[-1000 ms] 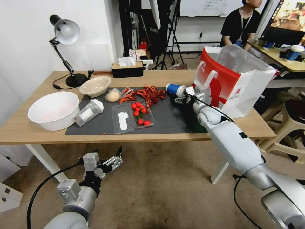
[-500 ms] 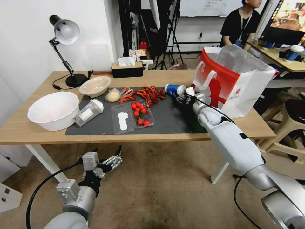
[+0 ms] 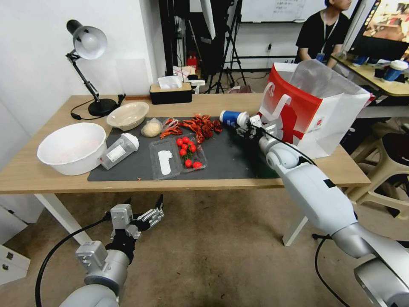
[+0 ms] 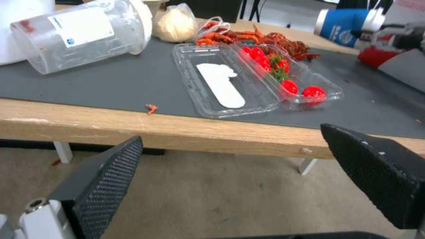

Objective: Pick up the trash from the table and place it into the takeout bag.

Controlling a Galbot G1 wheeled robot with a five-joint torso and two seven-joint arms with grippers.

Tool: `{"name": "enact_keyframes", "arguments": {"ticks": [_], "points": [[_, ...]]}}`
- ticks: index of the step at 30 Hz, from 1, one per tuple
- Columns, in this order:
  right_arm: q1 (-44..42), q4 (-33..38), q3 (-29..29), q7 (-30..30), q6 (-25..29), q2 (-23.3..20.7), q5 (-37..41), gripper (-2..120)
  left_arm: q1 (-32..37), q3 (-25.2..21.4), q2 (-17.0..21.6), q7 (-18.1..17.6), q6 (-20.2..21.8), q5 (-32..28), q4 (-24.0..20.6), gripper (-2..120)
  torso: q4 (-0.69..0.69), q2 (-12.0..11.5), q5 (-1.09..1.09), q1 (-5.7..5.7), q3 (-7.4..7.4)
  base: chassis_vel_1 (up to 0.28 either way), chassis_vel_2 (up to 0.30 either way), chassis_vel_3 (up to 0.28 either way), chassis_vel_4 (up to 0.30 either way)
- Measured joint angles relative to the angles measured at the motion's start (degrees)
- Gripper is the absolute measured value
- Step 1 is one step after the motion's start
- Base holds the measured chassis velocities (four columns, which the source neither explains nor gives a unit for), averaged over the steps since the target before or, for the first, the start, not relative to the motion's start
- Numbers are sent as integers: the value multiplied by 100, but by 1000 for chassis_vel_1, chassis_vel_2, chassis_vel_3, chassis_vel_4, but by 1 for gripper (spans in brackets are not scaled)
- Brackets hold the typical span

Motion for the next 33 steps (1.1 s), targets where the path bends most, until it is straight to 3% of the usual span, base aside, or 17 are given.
{"name": "enact_keyframes", "arguments": {"ticks": [6,21,30,33], "points": [[-219,700,-9,26,-232,-232,325,61,4,2,-15,0,-32,1,-10,100,-1,0,0,0,0,0,0,0,0],[-458,1139,4,30,-344,-331,481,61,21,-14,-26,-3,-76,4,-33,100,0,0,0,0,0,0,0,0,0],[-831,1709,185,11,-420,-510,607,61,40,-30,-33,-6,-131,6,-42,100,-1,0,0,0,0,0,0,0,0],[-1097,2220,523,16,-324,-661,613,61,37,-41,-17,-9,-134,5,-39,100,-2,0,-1,0,0,0,0,0,0]]}}
